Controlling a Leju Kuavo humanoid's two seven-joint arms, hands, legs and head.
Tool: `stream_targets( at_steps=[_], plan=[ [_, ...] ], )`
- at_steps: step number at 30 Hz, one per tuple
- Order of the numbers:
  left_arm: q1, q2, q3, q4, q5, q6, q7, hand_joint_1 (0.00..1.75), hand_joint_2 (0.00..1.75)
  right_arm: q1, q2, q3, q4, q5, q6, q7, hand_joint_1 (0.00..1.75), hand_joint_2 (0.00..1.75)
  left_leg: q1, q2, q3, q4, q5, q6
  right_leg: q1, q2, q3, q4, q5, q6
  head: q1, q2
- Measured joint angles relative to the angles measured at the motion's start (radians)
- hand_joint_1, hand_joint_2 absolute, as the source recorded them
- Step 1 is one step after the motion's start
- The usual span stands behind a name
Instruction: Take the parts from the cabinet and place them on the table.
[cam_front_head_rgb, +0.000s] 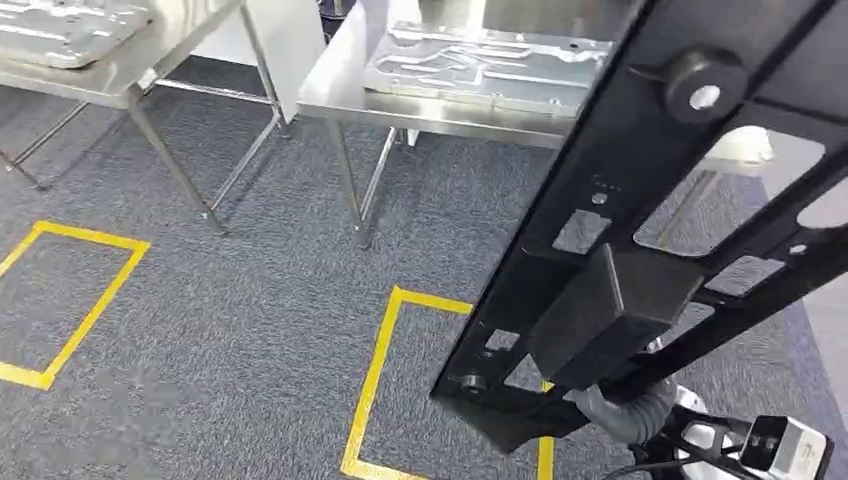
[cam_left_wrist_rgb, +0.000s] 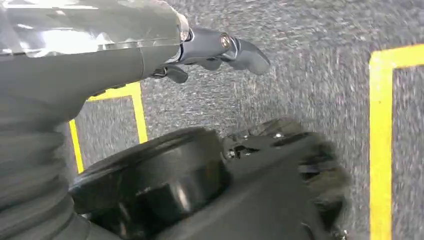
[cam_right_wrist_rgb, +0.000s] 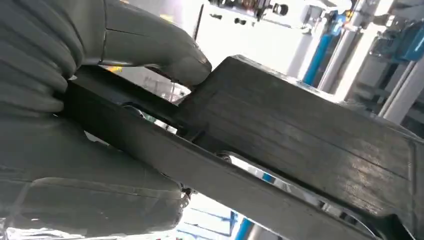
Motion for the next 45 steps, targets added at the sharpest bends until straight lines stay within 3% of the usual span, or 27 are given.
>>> stream_targets(
  at_steps=[2,4,5,6,7,9,11,12,13,14,16,17,19,21,22,25,27,28,30,32,34,36,38,41,42,43,45],
  plan=[
    [-0.003,0.0,0.0,0.0,0.003,0.0,-0.003,0.0,1.75,0.0,0.0,0.0,0.001,0.0,0.0,0.001,1.75,1.75,0.0,-0.002,-0.045,0.08,-0.005,0.002,0.003,0.025,0.001,0.002,0.0,0.0,0.0,0.0],
    [-0.005,0.0,0.0,0.0,0.0,0.0,0.0,0.0,1.75,0.0,0.0,0.0,0.001,0.0,0.0,0.001,1.75,1.75,0.0,-0.006,-0.005,-0.026,0.08,0.011,0.004,0.052,0.004,0.003,-0.001,0.0,0.0,0.0],
    [-0.003,0.0,0.0,0.0,0.0,0.0,0.0,0.0,1.75,-0.001,0.0,0.0,0.001,0.0,0.0,0.001,1.75,1.75,-0.001,-0.021,0.032,-0.113,0.13,0.018,0.004,0.066,0.007,0.003,-0.001,0.0,0.0,0.0],
    [-0.001,0.002,0.0,0.0,0.0,0.0,0.0,0.0,1.75,-0.001,0.0,0.0,0.001,-0.001,0.0,0.001,1.75,1.75,-0.001,-0.072,0.064,-0.196,0.169,0.027,0.002,0.076,0.006,0.003,-0.001,0.001,0.0,0.0],
    [0.0,0.004,0.0,0.0,0.0,0.0,0.0,0.0,1.75,-0.004,0.0,0.0,0.001,-0.003,0.0,0.003,1.75,1.75,0.002,-0.101,0.072,-0.224,0.157,0.035,0.005,0.088,0.001,0.007,0.0,0.008,0.0,0.0],
    [0.0,0.005,0.0,0.0,0.0,0.0,-0.003,0.0,1.75,-0.003,0.0,0.0,0.001,-0.006,-0.001,0.009,1.75,1.75,-0.005,-0.085,0.075,-0.232,0.154,0.036,-0.004,0.108,-0.009,0.005,0.006,0.022,0.0,0.0],
    [-0.001,0.005,0.0,0.0,0.006,0.0,-0.005,0.0,1.75,0.007,0.0,0.0,0.0,-0.006,0.0,0.01,1.75,1.75,0.002,-0.066,0.083,-0.245,0.163,0.05,0.0,0.13,-0.009,-0.004,0.012,0.039,0.0,0.0],
    [-0.002,0.003,0.0,0.0,0.007,0.0,-0.006,0.0,1.75,0.016,0.0,0.0,0.001,-0.006,0.001,0.009,1.75,1.75,0.005,-0.048,0.088,-0.256,0.171,0.054,-0.001,0.096,-0.01,0.009,0.003,0.038,0.0,0.0],
    [-0.003,0.003,0.0,0.0,0.008,0.0,-0.008,0.0,1.75,0.016,0.002,0.0,0.001,-0.007,0.002,0.006,1.75,1.75,0.006,-0.041,0.091,-0.262,0.173,0.058,0.003,0.046,-0.031,0.047,-0.026,0.041,0.0,0.0],
    [-0.002,0.003,0.0,0.0,0.008,0.0,-0.008,0.0,1.75,0.014,0.002,0.0,0.002,-0.007,0.002,0.003,1.75,1.75,0.005,-0.026,0.09,-0.262,0.172,0.061,0.001,0.022,-0.066,0.116,-0.065,0.044,0.0,0.0],
    [0.005,0.005,0.0,0.0,0.01,0.0,-0.002,0.0,1.75,0.016,0.004,0.001,0.011,-0.01,0.003,-0.006,1.75,1.75,0.002,0.006,0.09,-0.261,0.169,0.063,-0.005,0.0,-0.144,0.273,-0.126,0.05,0.0,0.0],
    [0.006,0.005,0.0,0.0,0.011,0.002,0.0,0.0,1.75,0.016,0.004,0.001,0.016,-0.011,0.004,-0.01,1.75,1.75,0.002,0.02,0.09,-0.26,0.168,0.062,-0.009,-0.002,-0.158,0.3,-0.125,0.053,0.0,0.0],
    [0.004,0.005,0.001,0.0,0.012,0.003,0.002,0.0,1.75,0.016,0.004,0.001,0.025,-0.013,0.005,-0.013,1.75,1.75,0.003,0.039,0.092,-0.258,0.164,0.057,-0.015,-0.012,-0.114,0.215,-0.062,0.057,0.0,0.0],
    [0.001,0.004,0.001,0.0,0.016,0.004,0.003,0.0,1.75,0.012,0.004,0.001,0.032,-0.02,0.002,-0.023,1.75,1.75,0.004,0.048,0.094,-0.249,0.155,0.045,-0.019,-0.029,-0.014,0.037,0.009,0.058,0.0,0.0],
    [0.0,0.005,0.001,0.0,0.017,0.004,0.002,0.0,1.75,0.008,0.004,0.001,0.034,-0.022,0.0,-0.026,1.75,1.75,-0.002,0.053,0.086,-0.243,0.149,0.037,-0.012,-0.037,0.005,0.001,-0.003,0.055,0.0,0.0],
    [-0.006,0.005,0.001,0.0,0.018,0.004,-0.001,0.0,1.75,0.008,0.004,0.001,0.039,-0.025,-0.003,-0.029,1.75,1.75,-0.001,0.056,0.093,-0.243,0.145,0.021,-0.005,-0.026,0.001,0.006,-0.005,0.036,0.0,0.0],
    [-0.007,0.005,0.001,0.0,0.016,0.004,0.0,0.0,1.75,0.009,0.004,0.001,0.039,-0.026,-0.003,-0.029,1.75,1.75,0.005,0.048,0.095,-0.234,0.137,0.009,-0.013,-0.022,0.006,-0.003,0.001,0.022,0.0,0.0],
    [-0.006,0.005,0.001,0.0,0.016,0.004,0.0,0.0,1.75,0.007,0.004,0.001,0.039,-0.027,-0.004,-0.029,1.75,1.75,0.006,0.024,0.082,-0.201,0.11,0.005,-0.013,-0.022,0.006,-0.004,0.001,0.017,0.0,0.0],
    [-0.002,0.005,0.001,0.0,0.01,0.005,0.006,0.0,1.75,0.006,0.004,0.001,0.039,-0.027,-0.005,-0.027,1.75,1.75,0.007,0.001,0.002,-0.032,0.018,0.0,-0.01,-0.021,0.006,-0.004,-0.001,0.009,0.0,0.0],
    [-0.003,0.005,0.001,0.0,0.012,0.005,0.004,0.0,1.75,0.007,0.004,0.001,0.041,-0.027,-0.007,-0.026,1.75,1.75,0.006,-0.002,-0.055,0.083,-0.012,-0.001,-0.005,-0.014,0.007,-0.003,-0.002,0.007,0.0,0.0],
    [-0.005,0.005,0.001,0.0,0.009,0.006,0.006,0.0,1.75,0.007,0.004,0.001,0.042,-0.027,-0.009,-0.025,1.75,1.75,0.006,-0.002,-0.031,0.024,0.045,0.005,-0.002,-0.007,0.012,-0.003,-0.004,0.006,0.0,0.0],
    [0.0,0.006,0.001,0.0,0.008,0.006,0.008,0.0,1.75,0.007,0.004,0.001,0.042,-0.027,-0.01,-0.025,1.75,1.75,0.005,-0.007,0.054,-0.162,0.146,0.02,0.001,0.005,0.02,-0.003,-0.006,0.008,0.0,0.0],
    [0.0,0.008,0.001,0.0,0.006,0.004,0.008,0.0,1.75,0.008,0.004,0.001,0.043,-0.027,-0.013,-0.029,1.75,1.75,-0.001,-0.017,0.079,-0.237,0.152,0.033,0.006,0.011,0.015,0.002,-0.008,0.017,0.0,0.0],
    [0.002,0.008,0.001,0.0,-0.001,-0.002,0.005,0.0,1.75,0.017,0.005,0.002,0.044,-0.025,-0.016,-0.037,1.75,1.75,-0.007,-0.017,0.075,-0.236,0.155,0.046,0.0,0.013,0.014,-0.006,-0.004,0.035,0.0,0.0],
    [0.001,0.007,0.001,0.0,-0.002,-0.002,0.004,0.0,1.75,0.017,0.005,0.002,0.044,-0.025,-0.017,-0.04,1.75,1.75,0.006,-0.013,0.085,-0.249,0.165,0.055,-0.001,0.012,0.015,0.0,-0.009,0.04,0.0,0.0],
    [0.001,0.007,0.001,0.0,-0.003,-0.003,0.003,0.0,1.75,0.017,0.005,0.002,0.044,-0.024,-0.016,-0.041,1.75,1.75,0.004,-0.012,0.088,-0.253,0.167,0.06,0.0,0.004,0.007,0.021,-0.024,0.043,0.0,0.0],
    [0.0,0.007,0.001,0.0,-0.003,-0.005,0.003,0.0,1.75,0.017,0.005,0.002,0.044,-0.024,-0.016,-0.042,1.75,1.75,0.003,-0.01,0.087,-0.253,0.166,0.065,-0.003,0.001,-0.061,0.16,-0.099,0.047,0.0,0.0]
  ],
)
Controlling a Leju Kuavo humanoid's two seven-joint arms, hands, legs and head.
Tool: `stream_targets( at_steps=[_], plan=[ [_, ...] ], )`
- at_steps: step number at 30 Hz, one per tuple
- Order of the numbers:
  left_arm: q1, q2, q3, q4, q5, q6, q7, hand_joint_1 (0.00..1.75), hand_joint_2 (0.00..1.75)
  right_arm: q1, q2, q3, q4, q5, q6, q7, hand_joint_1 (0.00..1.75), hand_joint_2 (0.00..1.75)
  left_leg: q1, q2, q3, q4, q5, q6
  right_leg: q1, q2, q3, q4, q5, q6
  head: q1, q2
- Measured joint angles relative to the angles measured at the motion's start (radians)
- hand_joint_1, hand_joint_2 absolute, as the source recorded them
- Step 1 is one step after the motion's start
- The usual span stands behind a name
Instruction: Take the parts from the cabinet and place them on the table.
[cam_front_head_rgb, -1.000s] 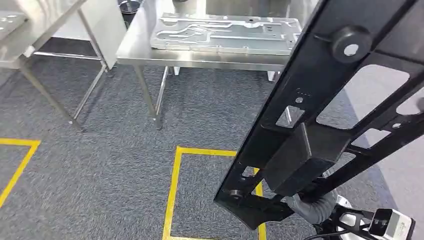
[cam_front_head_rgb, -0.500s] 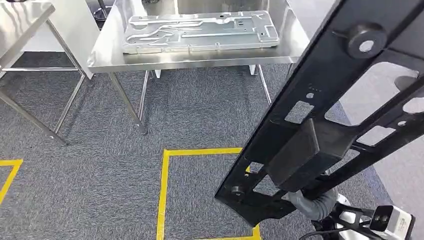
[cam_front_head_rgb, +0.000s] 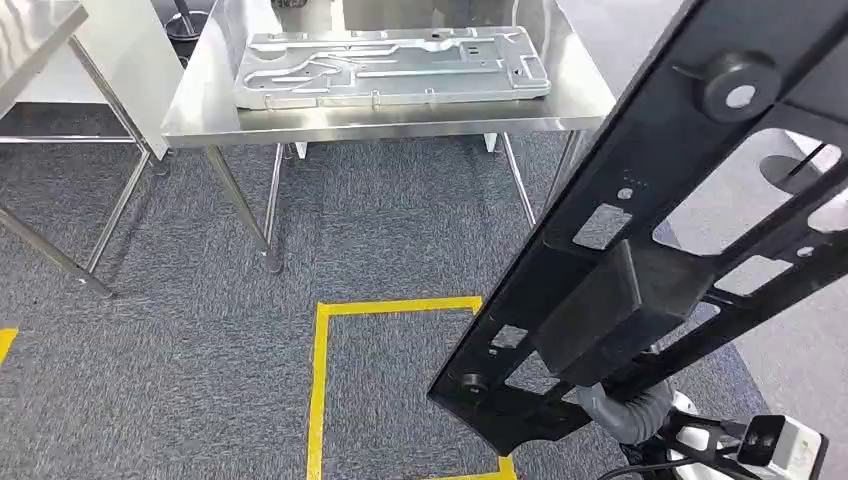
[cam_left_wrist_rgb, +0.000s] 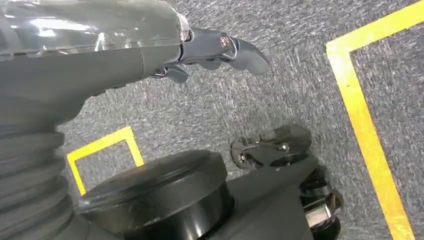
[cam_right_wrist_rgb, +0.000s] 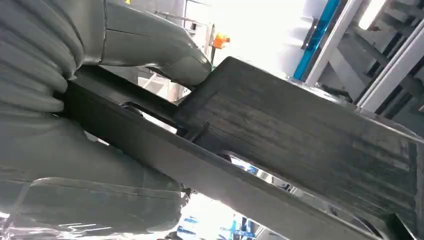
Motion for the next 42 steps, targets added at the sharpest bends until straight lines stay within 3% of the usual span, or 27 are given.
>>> stream_targets(
  at_steps=[1,2,3,4,6,7,8,13,16,17,18,19,20,22,23,26,28,29,31,32,33,34,35,37,38,39,42],
  plan=[
    [0.001,0.0,0.0,0.0,0.0,0.0,0.0,0.0,1.75,0.001,0.0,0.0,0.001,0.0,0.0,0.0,1.75,1.75,-0.002,0.002,0.0,0.0,-0.001,0.001,-0.002,0.0,-0.045,0.087,-0.032,0.003,0.0,0.0],
    [0.002,0.0,0.0,0.0,0.0,0.0,0.0,0.0,1.75,0.001,0.0,0.0,0.002,0.0,0.0,0.0,1.75,1.75,-0.003,0.003,0.0,0.001,-0.002,0.002,-0.004,0.0,-0.073,0.138,-0.042,0.006,0.0,0.0],
    [0.003,0.0,0.0,0.0,0.0,0.0,0.0,0.0,1.75,0.001,0.0,0.0,0.003,0.001,0.0,0.0,1.75,1.75,-0.003,0.004,0.001,0.002,-0.004,0.001,-0.006,-0.002,-0.079,0.142,-0.027,0.008,0.0,0.0],
    [0.002,0.0,0.0,0.0,0.0,0.0,0.0,0.0,1.75,0.001,0.0,0.0,0.003,0.001,0.0,0.0,1.75,1.75,-0.002,0.004,0.004,0.003,-0.006,-0.001,-0.008,-0.005,-0.06,0.097,0.009,0.009,0.0,0.0],
    [0.002,-0.001,0.0,0.0,0.0,-0.002,0.001,0.0,1.75,0.0,0.0,0.0,0.003,0.001,0.0,0.001,1.75,1.75,0.0,0.004,0.012,0.008,-0.016,-0.008,-0.013,-0.013,0.022,-0.071,0.1,0.01,0.0,0.0],
    [0.003,0.0,0.0,0.0,0.0,-0.003,0.001,0.0,1.75,-0.002,0.0,0.0,0.003,0.001,0.0,0.001,1.75,1.75,-0.002,0.003,0.013,0.012,-0.022,-0.016,-0.014,-0.022,0.054,-0.141,0.108,0.009,0.0,0.0],
    [0.001,0.0,0.0,0.0,0.001,-0.002,0.001,0.0,1.75,-0.004,0.0,0.001,0.004,0.001,0.001,0.002,1.75,1.75,-0.01,0.003,0.008,0.021,-0.028,-0.024,-0.005,-0.023,0.057,-0.152,0.099,0.002,0.0,0.0],
    [-0.001,0.0,0.0,0.0,0.002,-0.003,0.002,0.0,1.75,-0.008,0.0,0.001,0.004,0.0,0.003,0.003,1.75,1.75,-0.002,0.007,0.012,0.035,-0.049,-0.05,-0.007,-0.013,0.063,-0.156,0.095,-0.03,0.0,0.0],
    [-0.001,0.0,0.0,0.0,0.003,-0.003,0.0,0.0,1.75,-0.011,0.0,0.001,0.004,-0.001,0.004,0.003,1.75,1.75,-0.001,0.006,-0.102,0.259,-0.156,-0.059,-0.004,-0.013,0.07,-0.155,0.087,-0.041,0.0,0.0],
    [-0.001,0.0,0.0,0.0,0.003,-0.003,-0.002,0.0,1.75,-0.01,0.0,0.001,0.005,-0.001,0.004,0.003,1.75,1.75,-0.001,0.006,-0.14,0.325,-0.172,-0.06,-0.002,-0.012,0.072,-0.155,0.085,-0.043,0.0,0.0],
    [-0.005,0.0,0.0,0.0,0.003,-0.004,-0.003,0.0,1.75,-0.01,0.0,0.001,0.006,-0.001,0.004,0.003,1.75,1.75,-0.001,0.006,-0.158,0.35,-0.164,-0.06,-0.002,-0.011,0.075,-0.155,0.083,-0.043,0.0,0.0],
    [-0.006,0.0,0.0,0.0,0.002,-0.004,-0.002,0.0,1.75,-0.01,0.0,0.001,0.007,-0.001,0.004,0.003,1.75,1.75,-0.001,0.006,-0.149,0.316,-0.127,-0.057,-0.001,-0.01,0.081,-0.155,0.079,-0.042,0.0,0.0],
    [-0.005,0.0,0.0,0.0,0.002,-0.004,-0.002,0.0,1.75,-0.01,0.0,0.001,0.007,-0.001,0.004,0.003,1.75,1.75,-0.001,0.005,-0.12,0.246,-0.077,-0.052,-0.001,-0.006,0.088,-0.155,0.075,-0.04,0.0,0.0],
    [0.001,0.001,0.0,0.0,0.001,-0.004,-0.002,0.0,1.75,-0.01,0.0,0.001,0.007,-0.002,0.004,0.002,1.75,1.75,-0.005,0.001,-0.045,0.063,0.02,-0.034,0.0,-0.002,0.101,-0.156,0.067,-0.037,0.0,0.0],
    [0.001,0.003,0.0,0.0,0.0,-0.004,-0.002,0.0,1.75,-0.011,0.0,0.001,0.007,-0.002,0.004,0.002,1.75,1.75,-0.011,-0.004,-0.038,0.046,0.002,-0.028,0.003,-0.002,0.101,-0.155,0.065,-0.031,0.0,0.0],
    [0.002,0.002,0.0,0.0,0.0,-0.004,-0.001,0.0,1.75,-0.011,0.0,0.002,0.008,-0.002,0.004,0.003,1.75,1.75,-0.016,-0.004,-0.04,0.034,0.001,-0.017,0.0,0.0,0.094,-0.161,0.067,-0.011,0.0,0.0],
    [0.002,0.002,0.0,0.0,0.0,-0.004,-0.001,0.0,1.75,-0.012,0.004,0.002,0.007,-0.002,0.004,0.002,1.75,1.75,-0.004,-0.003,-0.025,0.012,0.012,-0.005,-0.002,-0.002,0.1,-0.154,0.059,-0.001,0.0,0.0],
    [0.001,0.002,0.0,0.0,0.0,-0.004,-0.002,0.0,1.75,-0.013,0.005,0.002,0.007,-0.002,0.004,0.002,1.75,1.75,-0.004,-0.003,-0.019,0.007,0.011,0.0,0.0,-0.005,0.08,-0.115,0.036,0.002,0.0,0.0],
    [0.0,0.001,0.0,0.0,0.0,-0.005,-0.002,0.0,1.75,-0.012,0.005,0.002,0.008,-0.002,0.004,0.002,1.75,1.75,-0.006,-0.001,-0.017,0.007,0.006,0.006,-0.001,-0.005,-0.004,0.043,-0.034,0.009,0.0,0.0],
    [0.0,0.002,0.0,0.0,0.0,-0.005,-0.002,0.0,1.75,-0.01,0.005,0.002,0.008,-0.002,0.004,0.002,1.75,1.75,-0.008,-0.001,-0.015,0.007,0.003,0.008,-0.002,-0.005,-0.047,0.115,-0.056,0.012,0.0,0.0],
    [0.001,0.002,0.0,0.0,0.0,-0.005,-0.002,0.0,1.75,-0.009,0.005,0.002,0.009,-0.002,0.004,0.002,1.75,1.75,-0.009,-0.001,-0.013,0.008,0.0,0.008,-0.004,-0.005,-0.076,0.155,-0.052,0.014,0.0,0.0],
    [0.002,0.002,0.0,0.0,0.0,-0.005,-0.002,0.0,1.75,-0.009,0.005,0.002,0.009,-0.002,0.004,0.002,1.75,1.75,-0.009,-0.002,-0.007,0.008,-0.004,0.006,-0.005,-0.005,-0.074,0.135,-0.024,0.015,0.0,0.0],
    [0.003,0.002,0.0,0.0,-0.001,-0.005,-0.002,0.0,1.75,-0.01,0.005,0.002,0.009,-0.002,0.004,0.002,1.75,1.75,-0.009,-0.003,0.0,0.008,-0.009,0.005,-0.005,-0.006,-0.05,0.075,0.022,0.014,0.0,0.0],
    [0.003,0.001,0.0,0.0,-0.003,-0.006,-0.002,0.0,1.75,-0.01,0.005,0.002,0.009,-0.002,0.004,0.002,1.75,1.75,-0.008,-0.004,0.02,0.01,-0.023,-0.002,-0.005,-0.013,0.038,-0.112,0.124,0.008,0.0,0.0],
    [0.003,0.0,0.0,0.0,-0.006,-0.006,-0.002,0.0,1.75,-0.011,0.005,0.002,0.009,-0.002,0.004,0.002,1.75,1.75,-0.01,-0.004,0.018,0.01,-0.028,-0.008,-0.003,-0.019,0.058,-0.14,0.107,0.001,0.0,0.0],
    [0.001,0.0,0.0,0.0,-0.007,-0.006,-0.002,0.0,1.75,-0.012,0.005,0.002,0.008,-0.001,0.003,0.003,1.75,1.75,-0.014,-0.004,0.016,0.017,-0.035,-0.015,0.005,-0.017,0.055,-0.155,0.105,-0.007,0.0,0.0],
    [0.001,0.0,0.0,0.0,-0.009,-0.006,-0.002,0.0,1.75,-0.01,0.005,0.002,0.008,0.0,0.002,0.003,1.75,1.75,-0.014,0.001,0.024,0.007,-0.041,-0.028,0.004,-0.01,0.057,-0.154,0.096,-0.021,0.0,0.0]
  ],
)
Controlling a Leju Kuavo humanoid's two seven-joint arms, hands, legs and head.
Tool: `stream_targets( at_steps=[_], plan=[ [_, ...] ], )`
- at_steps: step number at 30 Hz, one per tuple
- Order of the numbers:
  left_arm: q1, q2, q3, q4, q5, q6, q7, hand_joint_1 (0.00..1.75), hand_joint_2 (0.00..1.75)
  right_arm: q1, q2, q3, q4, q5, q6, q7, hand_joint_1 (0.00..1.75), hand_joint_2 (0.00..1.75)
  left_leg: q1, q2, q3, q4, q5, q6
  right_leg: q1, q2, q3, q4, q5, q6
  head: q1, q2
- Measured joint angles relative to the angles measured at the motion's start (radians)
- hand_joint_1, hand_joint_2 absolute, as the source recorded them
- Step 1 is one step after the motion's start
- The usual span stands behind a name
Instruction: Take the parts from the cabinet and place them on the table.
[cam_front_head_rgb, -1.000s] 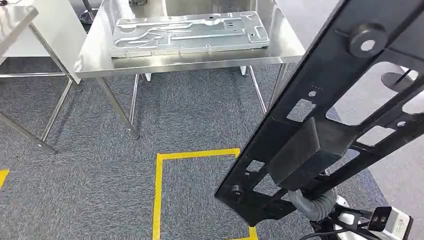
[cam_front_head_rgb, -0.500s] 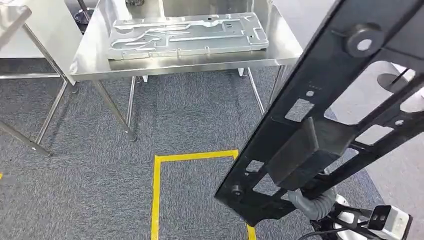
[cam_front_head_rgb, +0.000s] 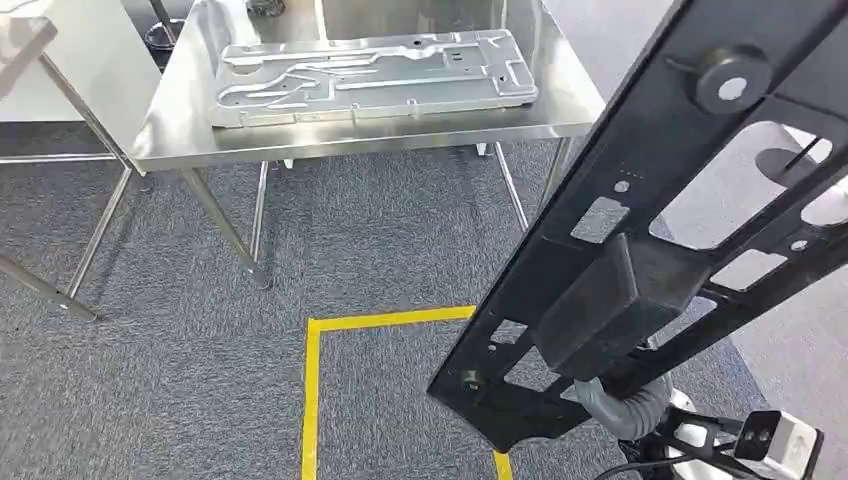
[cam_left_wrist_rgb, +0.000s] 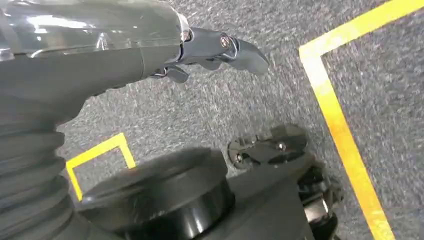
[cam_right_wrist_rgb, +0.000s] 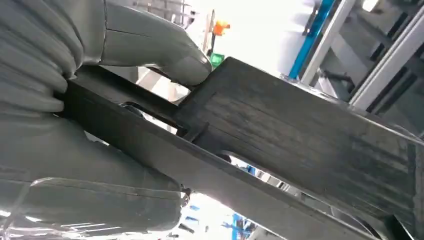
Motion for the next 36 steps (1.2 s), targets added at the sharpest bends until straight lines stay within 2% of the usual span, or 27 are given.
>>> stream_targets(
  at_steps=[1,2,3,4,5,6,7,8,10,11,12,15,17,18,20,21,22,23,24,26,27,28,29,31,32,33,36],
  plan=[
    [-0.002,0.001,0.0,0.0,0.0,0.0,0.0,0.0,1.75,0.001,0.0,0.0,-0.002,0.0,0.0,0.0,1.75,1.75,0.001,-0.001,0.007,0.008,-0.012,-0.007,-0.009,0.0,0.012,-0.01,0.0,-0.007,0.0,0.0],
    [-0.003,0.0,0.0,0.0,0.0,0.0,0.0,0.0,1.75,0.0,0.0,0.0,-0.003,0.0,0.0,0.0,1.75,1.75,0.002,-0.001,-0.004,0.04,-0.026,-0.012,-0.008,0.0,0.018,-0.012,-0.003,-0.012,0.0,0.0],
    [-0.003,0.0,0.0,0.0,0.0,0.0,0.0,0.0,1.75,0.001,0.0,0.0,-0.005,0.0,0.0,-0.001,1.75,1.75,0.002,-0.001,-0.038,0.108,-0.058,-0.016,-0.008,-0.002,0.022,-0.012,-0.007,-0.017,0.0,0.0],
    [-0.002,0.0,0.0,0.0,0.0,-0.001,0.0,0.0,1.75,0.001,0.0,0.0,-0.005,0.0,0.0,-0.001,1.75,1.75,0.005,-0.001,-0.092,0.204,-0.099,-0.021,-0.007,-0.002,0.027,-0.012,-0.012,-0.02,0.0,0.0],
    [-0.002,0.0,0.0,0.0,0.0,-0.002,0.0,0.0,1.75,0.004,0.0,0.0,-0.005,0.001,0.0,-0.001,1.75,1.75,0.007,-0.001,-0.137,0.281,-0.124,-0.023,-0.006,-0.002,0.03,-0.012,-0.017,-0.021,0.0,0.0],
    [-0.003,0.0,0.0,0.0,0.0,-0.003,-0.004,0.0,1.75,0.008,0.0,0.0,-0.005,0.0,0.0,-0.002,1.75,1.75,0.007,-0.001,-0.175,0.338,-0.133,-0.023,-0.006,-0.002,0.036,-0.011,-0.022,-0.02,0.0,0.0],
    [-0.008,0.0,0.0,0.0,-0.001,-0.003,-0.003,0.0,1.75,0.011,0.0,0.0,-0.005,0.0,0.0,-0.002,1.75,1.75,0.007,-0.001,-0.186,0.338,-0.107,-0.022,-0.006,-0.001,0.046,-0.011,-0.029,-0.019,0.0,0.0],
    [-0.008,0.0,-0.001,0.0,-0.003,-0.003,-0.001,0.0,1.75,0.011,0.0,0.0,-0.005,0.001,0.0,-0.002,1.75,1.75,0.007,-0.001,-0.173,0.293,-0.062,-0.02,-0.006,0.001,0.056,-0.011,-0.035,-0.018,0.0,0.0],
    [-0.002,0.001,-0.001,0.0,-0.007,-0.003,0.001,0.0,1.75,0.011,0.0,0.0,-0.01,0.001,0.0,-0.002,1.75,1.75,0.007,-0.002,-0.101,0.105,0.061,-0.01,-0.006,0.006,0.084,-0.011,-0.052,-0.013,0.0,0.0],
    [0.001,0.002,-0.001,0.0,-0.008,-0.003,0.001,0.0,1.75,0.012,0.0,0.0,-0.013,0.002,-0.001,-0.002,1.75,1.75,0.004,-0.004,-0.077,0.055,0.071,-0.002,-0.008,0.007,0.088,-0.014,-0.059,-0.009,0.0,0.0],
    [0.001,0.002,-0.001,0.0,-0.009,-0.003,0.0,0.0,1.75,0.011,0.0,0.0,-0.015,0.002,-0.001,-0.002,1.75,1.75,-0.002,-0.004,-0.07,0.035,0.062,0.0,0.0,0.011,0.088,-0.01,-0.063,-0.001,-0.001,0.0],
    [0.002,0.002,-0.002,0.0,-0.01,-0.004,0.0,0.0,1.75,0.023,0.0,0.0,-0.02,0.004,-0.001,0.0,1.75,1.75,-0.002,-0.007,-0.069,0.024,0.052,0.02,-0.002,0.009,0.091,-0.01,-0.054,0.019,0.0,0.0],
    [0.004,0.002,-0.003,0.0,-0.01,-0.004,0.0,0.0,1.75,0.027,0.002,0.0,-0.027,0.006,-0.002,0.0,1.75,1.75,0.005,-0.008,-0.044,0.009,0.051,0.032,-0.004,0.006,0.087,0.018,-0.068,0.026,0.0,0.0],
    [0.002,0.002,-0.003,0.0,-0.01,-0.004,0.0,0.0,1.75,0.025,0.002,0.0,-0.029,0.006,-0.002,-0.002,1.75,1.75,0.005,-0.008,-0.039,0.008,0.048,0.037,-0.003,0.006,0.057,0.069,-0.094,0.029,0.0,0.0],
    [0.001,0.002,-0.003,0.0,-0.01,-0.004,0.0,0.0,1.75,0.03,0.003,0.0,-0.03,0.007,-0.003,-0.002,1.75,1.75,0.003,-0.007,-0.034,0.008,0.041,0.043,-0.005,0.005,-0.037,0.216,-0.155,0.034,0.0,0.0],
    [0.002,0.002,-0.003,0.0,-0.01,-0.005,0.0,0.0,1.75,0.038,0.003,0.0,-0.03,0.008,-0.002,-0.002,1.75,1.75,0.001,-0.008,-0.031,0.009,0.036,0.045,-0.005,0.005,-0.085,0.282,-0.173,0.032,0.0,0.0],
    [0.005,0.002,-0.003,0.0,-0.009,-0.005,0.003,0.0,1.75,0.043,0.003,0.0,-0.03,0.009,-0.002,-0.002,1.75,1.75,0.0,-0.008,-0.025,0.009,0.031,0.044,-0.006,0.005,-0.113,0.303,-0.161,0.031,0.0,0.0],
    [0.007,0.002,-0.003,0.0,-0.008,-0.005,0.005,0.0,1.75,0.043,0.003,0.0,-0.03,0.01,0.0,-0.002,1.75,1.75,0.0,-0.009,-0.016,0.009,0.025,0.043,-0.005,0.005,-0.111,0.271,-0.123,0.029,0.0,0.0],
    [0.008,0.002,-0.003,0.0,-0.006,-0.004,0.005,0.0,1.75,0.043,0.003,0.0,-0.03,0.01,0.002,-0.002,1.75,1.75,-0.001,-0.009,-0.005,0.009,0.018,0.041,-0.005,0.005,-0.09,0.204,-0.07,0.026,0.0,0.0],
    [0.007,0.002,-0.003,0.0,0.0,-0.003,0.005,0.0,1.75,0.042,0.003,0.0,-0.03,0.011,0.004,-0.002,1.75,1.75,-0.001,-0.009,0.02,0.008,0.0,0.035,0.0,0.002,-0.024,0.018,0.045,0.011,0.0,0.0],
    [0.008,0.0,-0.003,0.0,0.002,-0.003,0.005,0.0,1.75,0.04,0.004,0.001,-0.028,0.011,0.006,-0.002,1.75,1.75,-0.003,-0.008,0.026,0.007,-0.004,0.031,0.005,-0.002,-0.021,0.018,0.013,0.01,0.0,0.0],
    [0.005,0.001,-0.003,0.0,0.002,-0.002,0.006,0.0,1.75,0.037,0.005,0.001,-0.028,0.012,0.007,-0.002,1.75,1.75,-0.001,-0.009,0.018,0.007,-0.008,0.024,0.011,-0.003,-0.021,0.009,-0.014,0.006,0.0,0.0],
    [0.005,0.001,-0.003,0.0,0.004,-0.002,0.006,0.0,1.75,0.038,0.005,0.001,-0.028,0.012,0.008,-0.002,1.75,1.75,-0.002,-0.007,0.018,0.004,-0.014,0.016,0.011,-0.002,-0.02,0.003,0.015,-0.002,0.0,0.0],
    [0.005,0.001,-0.003,0.0,0.004,-0.001,0.006,0.0,1.75,0.036,0.006,0.001,-0.028,0.013,0.008,-0.002,1.75,1.75,-0.005,-0.005,0.035,0.017,-0.01,0.002,0.005,0.001,-0.005,-0.002,0.014,-0.013,0.0,0.0],
    [0.003,0.001,-0.003,0.0,0.004,0.0,0.006,0.0,1.75,0.036,0.005,0.001,-0.029,0.013,0.008,-0.002,1.75,1.75,-0.001,-0.005,0.029,0.035,-0.02,-0.004,0.001,-0.001,0.008,-0.011,0.013,-0.015,0.0,0.0],
    [0.003,0.001,-0.003,0.0,0.004,0.0,0.006,0.0,1.75,0.033,0.005,0.001,-0.03,0.012,0.009,-0.002,1.75,1.75,-0.001,-0.006,0.009,0.084,-0.037,-0.01,0.0,-0.002,0.016,-0.013,0.009,-0.021,-0.001,0.0],
    [0.003,0.001,-0.002,0.0,0.008,-0.001,0.003,0.0,1.75,0.031,0.005,0.001,-0.03,0.013,0.01,-0.002,1.75,1.75,0.006,-0.006,-0.128,0.301,-0.131,-0.021,0.001,-0.002,0.024,-0.012,-0.003,-0.026,0.0,0.0]
  ],
)
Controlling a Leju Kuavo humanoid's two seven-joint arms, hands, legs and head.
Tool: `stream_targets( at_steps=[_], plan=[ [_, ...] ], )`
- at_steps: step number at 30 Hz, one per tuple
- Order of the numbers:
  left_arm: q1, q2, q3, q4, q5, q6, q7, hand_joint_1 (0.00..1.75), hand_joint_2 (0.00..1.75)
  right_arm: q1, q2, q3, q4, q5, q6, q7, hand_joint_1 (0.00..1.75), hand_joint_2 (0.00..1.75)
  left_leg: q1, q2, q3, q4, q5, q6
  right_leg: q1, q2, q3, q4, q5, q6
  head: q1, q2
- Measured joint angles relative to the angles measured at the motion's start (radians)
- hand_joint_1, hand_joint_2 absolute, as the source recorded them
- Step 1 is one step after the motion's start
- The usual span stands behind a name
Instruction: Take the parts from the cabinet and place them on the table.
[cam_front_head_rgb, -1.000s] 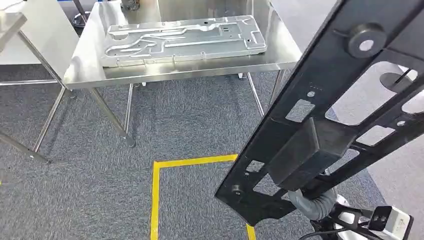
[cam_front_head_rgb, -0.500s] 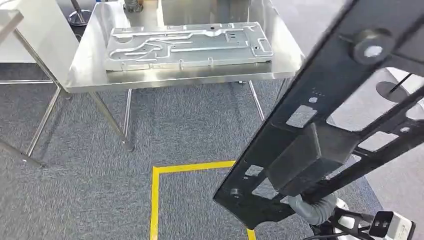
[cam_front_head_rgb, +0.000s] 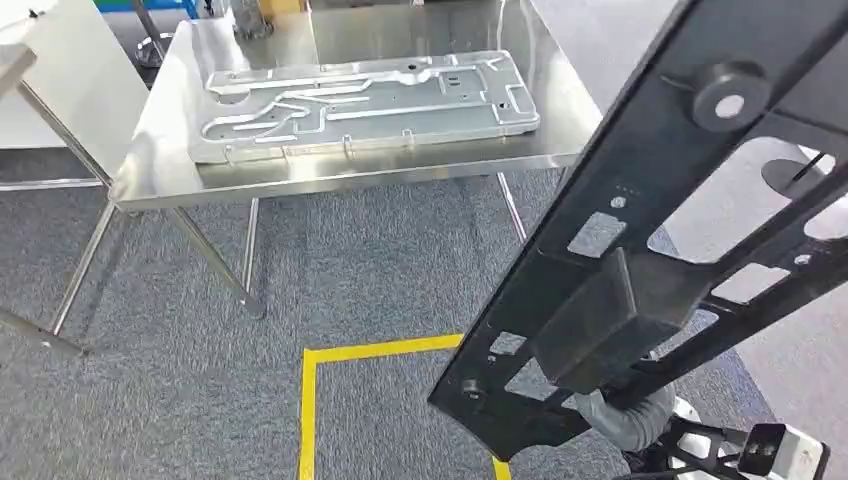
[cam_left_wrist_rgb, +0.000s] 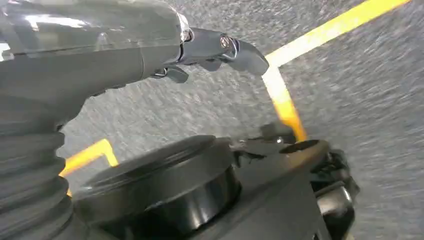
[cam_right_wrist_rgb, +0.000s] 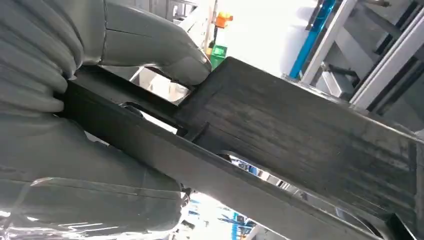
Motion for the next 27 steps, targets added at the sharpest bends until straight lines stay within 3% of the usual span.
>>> stream_targets(
  at_steps=[1,2,3,5,6,7,9,11,12,15,16,17,18,20,21,22,25,26,27],
  plan=[
    [-0.002,0.0,0.0,0.0,0.001,0.0,-0.002,0.0,1.75,0.0,0.0,0.0,0.0,0.0,0.0,0.0,1.75,1.75,0.001,0.0,-0.028,0.03,-0.007,-0.002,0.0,0.001,0.005,0.0,-0.004,0.001,0.0,0.0],
    [-0.006,0.0,0.0,0.0,0.001,0.0,0.0,0.0,1.75,0.0,0.0,0.0,0.0,0.0,0.001,0.0,1.75,1.75,0.003,0.0,-0.034,0.014,0.018,-0.004,-0.001,0.001,0.012,0.0,-0.01,0.002,0.0,0.0],
    [-0.006,0.0,0.0,0.0,0.0,0.0,0.001,0.0,1.75,0.0,0.0,0.0,0.0,0.0,0.002,0.0,1.75,1.75,0.005,0.001,-0.019,-0.045,0.07,-0.006,-0.001,0.002,0.023,0.0,-0.016,0.003,0.0,0.0],
    [0.0,0.002,0.0,0.0,0.0,0.001,0.003,0.0,1.75,-0.001,0.0,0.0,0.0,0.0,0.004,0.002,1.75,1.75,0.006,0.001,0.039,-0.22,0.2,0.001,-0.001,0.003,0.046,0.0,-0.031,0.008,0.0,0.0],
    [0.004,0.002,0.0,0.0,0.001,0.001,0.004,0.0,1.75,-0.001,0.0,0.0,0.0,0.0,0.005,0.003,1.75,1.75,0.003,0.0,0.048,-0.253,0.201,0.006,0.0,0.005,0.052,0.0,-0.036,0.013,0.0,0.0],
    [0.002,0.002,0.0,0.0,0.001,0.001,0.004,0.0,1.75,-0.003,0.0,0.0,0.0,0.002,0.005,0.006,1.75,1.75,-0.003,0.003,0.044,-0.266,0.153,0.013,0.002,0.007,0.045,0.004,-0.038,0.02,0.0,0.0],
    [0.003,0.003,0.001,0.0,0.001,0.0,0.005,0.0,1.75,-0.005,0.0,0.0,0.0,0.005,0.003,0.015,1.75,1.75,-0.003,0.002,0.047,-0.263,0.191,0.027,0.001,0.005,0.048,0.002,-0.048,0.034,0.0,0.0],
    [0.002,0.001,0.001,0.0,-0.003,-0.002,0.009,0.0,1.75,-0.01,0.001,0.001,-0.003,0.005,0.0,0.021,1.75,1.75,0.005,0.0,0.061,-0.279,0.197,0.04,-0.002,0.004,0.055,0.008,-0.059,0.046,0.0,0.0],
    [0.002,0.002,0.001,0.0,-0.007,-0.003,0.009,0.0,1.75,-0.012,0.002,0.002,-0.005,0.004,-0.003,0.023,1.75,1.75,0.003,0.0,0.069,-0.284,0.194,0.043,-0.002,0.003,0.043,0.039,-0.072,0.05,0.0,0.0],
    [0.002,0.001,0.001,0.0,-0.008,-0.006,0.011,0.0,1.75,-0.009,0.003,0.002,-0.008,0.005,-0.008,0.032,1.75,1.75,0.0,0.001,0.079,-0.284,0.183,0.055,-0.003,0.003,-0.089,0.259,-0.155,0.058,0.0,0.0],
    [0.003,0.002,0.001,0.0,-0.008,-0.006,0.011,0.0,1.75,-0.006,0.003,0.002,-0.008,0.005,-0.008,0.036,1.75,1.75,0.0,0.0,0.082,-0.284,0.178,0.055,-0.003,0.003,-0.126,0.309,-0.159,0.06,0.0,0.0],
    [0.004,0.002,0.001,0.0,-0.008,-0.006,0.011,0.0,1.75,-0.006,0.003,0.002,-0.008,0.005,-0.008,0.037,1.75,1.75,0.0,-0.001,0.088,-0.284,0.173,0.055,-0.003,0.003,-0.145,0.317,-0.141,0.061,0.0,0.0],
    [0.005,0.002,0.001,0.0,-0.008,-0.006,0.011,0.0,1.75,-0.006,0.003,0.002,-0.008,0.005,-0.008,0.037,1.75,1.75,0.0,-0.002,0.097,-0.284,0.167,0.053,-0.003,0.003,-0.138,0.274,-0.093,0.06,0.0,0.0],
    [0.005,0.001,0.001,0.0,-0.008,-0.005,0.01,0.0,1.75,-0.006,0.003,0.002,-0.008,0.005,-0.003,0.037,1.75,1.75,0.0,-0.003,0.121,-0.284,0.151,0.048,-0.003,0.002,-0.072,0.106,0.021,0.053,0.0,0.0],
    [0.005,0.001,0.001,0.0,-0.007,-0.005,0.009,0.0,1.75,-0.006,0.003,0.002,-0.008,0.005,0.001,0.037,1.75,1.75,0.0,-0.003,0.122,-0.285,0.143,0.044,-0.002,-0.001,-0.05,0.038,0.043,0.048,0.0,0.0],
    [0.003,0.001,0.001,0.0,-0.007,-0.005,0.008,0.0,1.75,-0.006,0.003,0.002,-0.01,0.005,0.005,0.036,1.75,1.75,-0.008,-0.004,0.125,-0.279,0.132,0.035,0.005,-0.002,-0.033,0.017,0.022,0.043,0.0,0.0],
    [0.001,0.001,0.001,0.0,-0.005,-0.005,0.007,0.0,1.75,-0.004,0.003,0.002,-0.014,0.005,0.007,0.036,1.75,1.75,-0.006,-0.001,0.135,-0.293,0.124,0.022,0.008,0.005,-0.034,0.02,0.011,0.026,0.0,0.0],
    [-0.001,0.002,0.001,0.0,-0.005,-0.005,0.006,0.0,1.75,-0.003,0.003,0.002,-0.016,0.006,0.006,0.036,1.75,1.75,-0.01,0.002,0.141,-0.292,0.117,0.014,-0.003,0.008,-0.025,0.011,0.013,0.021,0.0,0.0],
    [-0.002,0.002,0.001,0.0,-0.005,-0.005,0.006,0.0,1.75,-0.003,0.003,0.002,-0.019,0.006,0.006,0.037,1.75,1.75,-0.006,0.0,0.14,-0.27,0.109,0.007,-0.003,0.007,-0.017,0.005,0.012,0.017,0.0,0.0]
  ],
)
